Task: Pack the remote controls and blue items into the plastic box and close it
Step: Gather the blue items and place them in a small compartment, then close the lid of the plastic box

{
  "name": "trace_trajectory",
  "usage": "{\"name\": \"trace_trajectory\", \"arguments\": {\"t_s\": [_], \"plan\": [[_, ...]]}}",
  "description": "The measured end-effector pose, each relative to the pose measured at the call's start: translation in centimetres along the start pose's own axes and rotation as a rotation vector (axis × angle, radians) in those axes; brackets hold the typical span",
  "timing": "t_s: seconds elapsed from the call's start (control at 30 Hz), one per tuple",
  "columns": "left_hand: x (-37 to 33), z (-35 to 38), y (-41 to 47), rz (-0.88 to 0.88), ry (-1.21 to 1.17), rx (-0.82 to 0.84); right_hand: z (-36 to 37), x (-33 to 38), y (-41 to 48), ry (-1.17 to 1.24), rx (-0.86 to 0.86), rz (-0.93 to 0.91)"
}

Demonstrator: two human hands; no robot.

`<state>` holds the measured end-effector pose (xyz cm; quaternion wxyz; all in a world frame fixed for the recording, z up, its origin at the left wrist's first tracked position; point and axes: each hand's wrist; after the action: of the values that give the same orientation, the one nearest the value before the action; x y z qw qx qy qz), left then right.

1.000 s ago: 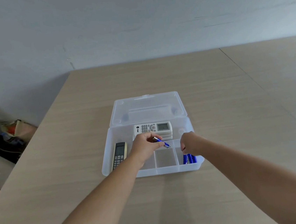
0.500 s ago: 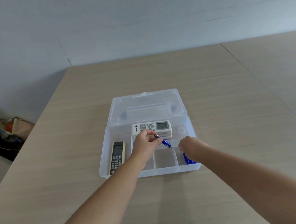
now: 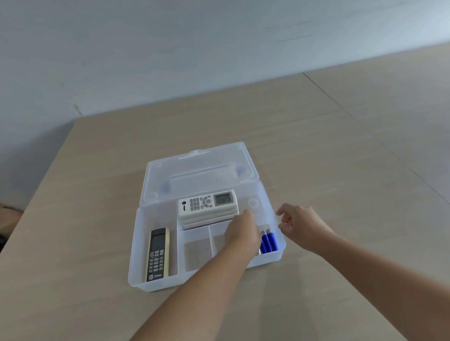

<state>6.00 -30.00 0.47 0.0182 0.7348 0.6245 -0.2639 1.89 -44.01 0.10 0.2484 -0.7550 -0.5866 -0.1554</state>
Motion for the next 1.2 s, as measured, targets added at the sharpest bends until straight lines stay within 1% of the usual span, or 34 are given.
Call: {"name": "trace_trajectory", "arguments": {"t_s": [0.07, 0.17, 0.23, 0.33, 0.5, 0.57, 0.63, 0.83, 0.93, 1.0, 1.1, 1.2], "plan": [[-0.2, 0.7, 0.2, -0.029, 0.041, 0.023, 0.3, -0.5, -0.4, 0.052, 0.017, 0.015], [-0.6, 1.1, 0.5, -0.039, 0.085, 0.010, 0.3, -1.2, -0.6, 0.060, 0.032, 0.008], [-1.0, 1.0, 0.8, -0.081, 0.111, 0.044, 0.3, -1.6, -0.6, 0.069, 0.041, 0.006], [-1.5, 0.6, 0.9, -0.157, 0.151, 0.138, 0.5, -1.8, -0.6, 0.082, 0.052, 0.002], [-1.3, -0.5, 1.4, -0.126, 0.313, 0.362, 0.8, -1.6, -0.6, 0.106, 0.069, 0.008], [-1.2, -0.5, 1.8, -0.119, 0.316, 0.406, 0.8, -1.4, -0.6, 0.107, 0.072, 0.006], [-1.0, -0.5, 1.9, -0.096, 0.381, 0.443, 0.8, -1.3, -0.5, 0.108, 0.075, 0.004], [-0.9, -0.4, 1.8, -0.083, 0.443, 0.449, 0.5, -1.3, -0.5, 0.088, 0.088, 0.014], [-0.8, -0.6, 1.6, -0.064, 0.411, 0.426, 0.5, -1.2, -0.5, 0.060, 0.095, 0.008], [-0.6, -0.8, 1.7, -0.038, 0.352, 0.383, 0.4, -1.2, -0.3, 0.041, 0.095, 0.003], [-0.3, -2.0, 1.8, -0.018, 0.195, 0.311, -0.2, -0.7, 0.1, 0.018, 0.070, -0.007], [0.4, -4.7, 2.5, 0.001, 0.049, 0.165, -1.1, 0.0, 1.2, 0.022, 0.012, -0.003]]}}
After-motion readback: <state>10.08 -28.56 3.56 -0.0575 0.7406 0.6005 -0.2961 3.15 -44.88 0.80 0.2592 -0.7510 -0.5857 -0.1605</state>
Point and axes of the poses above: each hand's wrist, its own y-axis towards the middle knuckle, its own z-axis out of the palm, x = y × z, and after that the axes turned 3 degrees about -y, right-handed
